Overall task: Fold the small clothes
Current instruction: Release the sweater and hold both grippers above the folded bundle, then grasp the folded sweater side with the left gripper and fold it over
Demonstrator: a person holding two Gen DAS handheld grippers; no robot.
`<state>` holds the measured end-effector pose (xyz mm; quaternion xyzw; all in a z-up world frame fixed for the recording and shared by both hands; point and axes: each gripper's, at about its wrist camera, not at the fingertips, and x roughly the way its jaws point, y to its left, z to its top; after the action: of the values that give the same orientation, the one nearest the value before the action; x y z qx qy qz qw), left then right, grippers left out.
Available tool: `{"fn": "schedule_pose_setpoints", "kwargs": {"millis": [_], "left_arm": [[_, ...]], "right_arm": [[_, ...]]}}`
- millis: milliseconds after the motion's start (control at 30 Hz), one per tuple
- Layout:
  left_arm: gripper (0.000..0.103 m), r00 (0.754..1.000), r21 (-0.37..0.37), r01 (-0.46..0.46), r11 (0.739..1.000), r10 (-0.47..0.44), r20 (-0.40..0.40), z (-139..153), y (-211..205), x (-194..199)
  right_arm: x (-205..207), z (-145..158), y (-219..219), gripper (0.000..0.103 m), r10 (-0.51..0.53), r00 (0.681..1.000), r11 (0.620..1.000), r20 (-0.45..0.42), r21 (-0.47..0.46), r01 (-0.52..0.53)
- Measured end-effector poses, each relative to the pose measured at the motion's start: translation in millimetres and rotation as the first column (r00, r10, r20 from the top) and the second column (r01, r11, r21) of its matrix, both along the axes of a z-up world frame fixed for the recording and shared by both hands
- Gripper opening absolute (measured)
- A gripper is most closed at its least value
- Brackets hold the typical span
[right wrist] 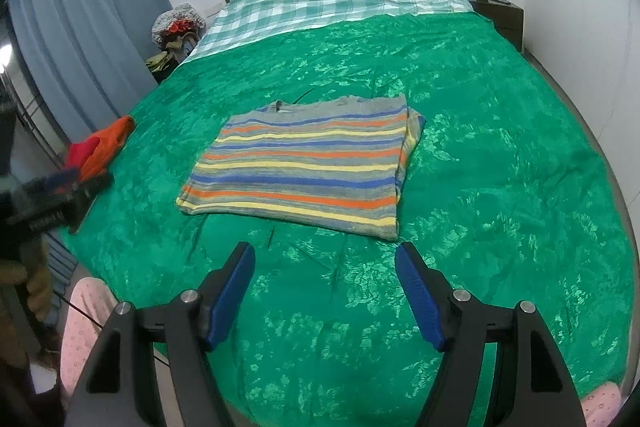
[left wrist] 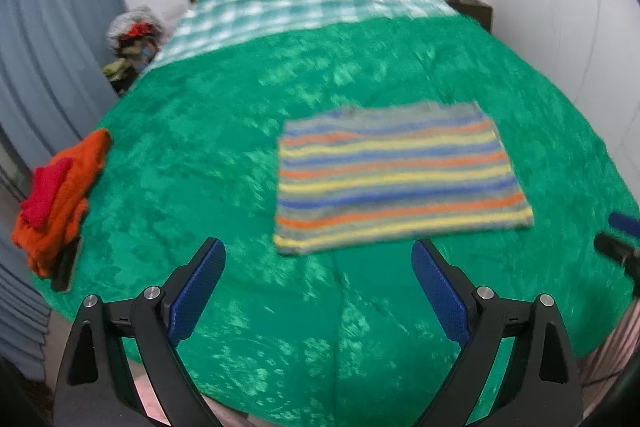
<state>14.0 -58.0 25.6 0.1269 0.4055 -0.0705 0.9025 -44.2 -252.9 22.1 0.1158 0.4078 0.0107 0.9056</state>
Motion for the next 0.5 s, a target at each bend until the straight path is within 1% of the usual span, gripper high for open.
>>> {"fn": "schedule_pose_setpoints", "kwargs": {"millis": [67, 167, 233, 267, 300, 367, 400, 467, 500], "left_arm": [[0.095, 0.998, 0.008, 0.042, 0.999, -0.042, -0.040, -20.0, -10.8, 0.9], [0.095, 0.990, -0.002, 0.120, 0.993, -0.120, -0.079, -39.1, -31.8, 1.4], [0.095, 0.971, -0.027, 0.214, 0.976, -0.216, -0.100, -48.7, -53.5, 2.3], [0.095, 0.959, -0.033, 0.260, 0.965, -0.262, -0.105, -52.3, -65.5, 2.6], [0.095, 0.941, -0.040, 0.321, 0.946, -0.324, -0.103, -56.6, -82.4, 2.8], [0.095, 0.908, -0.061, 0.404, 0.913, -0.408, -0.089, -61.3, -107.0, 4.7], [0.095, 0.887, -0.073, 0.449, 0.890, -0.454, -0.079, -65.4, -123.4, 8.8], [0.095, 0.864, -0.093, 0.492, 0.866, -0.499, -0.073, -72.2, -146.8, 18.0], [0.095, 0.853, -0.118, 0.507, 0.854, -0.517, -0.077, -78.4, -161.5, 26.4]], "right_arm": [[3.4, -8.2, -6.2, 0.072, -0.014, 1.000, 1.000, -0.016, 0.016, 0.014], [13.7, -20.2, -17.6, 0.072, -0.015, 0.999, 0.999, -0.038, 0.040, 0.017], [24.2, -24.9, -27.9, 0.072, -0.009, 0.999, 0.999, -0.042, 0.044, 0.011], [30.1, -26.1, -34.1, 0.072, -0.008, 0.999, 0.999, -0.043, 0.043, 0.010], [41.4, -26.9, -45.4, 0.072, -0.013, 0.999, 0.999, -0.044, 0.040, 0.015], [62.3, -26.5, -66.0, 0.072, -0.022, 0.999, 0.999, -0.039, 0.040, 0.024], [74.3, -27.1, -76.2, 0.072, -0.022, 0.999, 0.999, -0.038, 0.042, 0.023], [98.9, -28.9, -94.2, 0.072, -0.021, 0.999, 0.999, -0.040, 0.036, 0.022], [119.6, -32.5, -107.3, 0.072, -0.010, 0.999, 0.999, -0.044, 0.037, 0.012]]}}
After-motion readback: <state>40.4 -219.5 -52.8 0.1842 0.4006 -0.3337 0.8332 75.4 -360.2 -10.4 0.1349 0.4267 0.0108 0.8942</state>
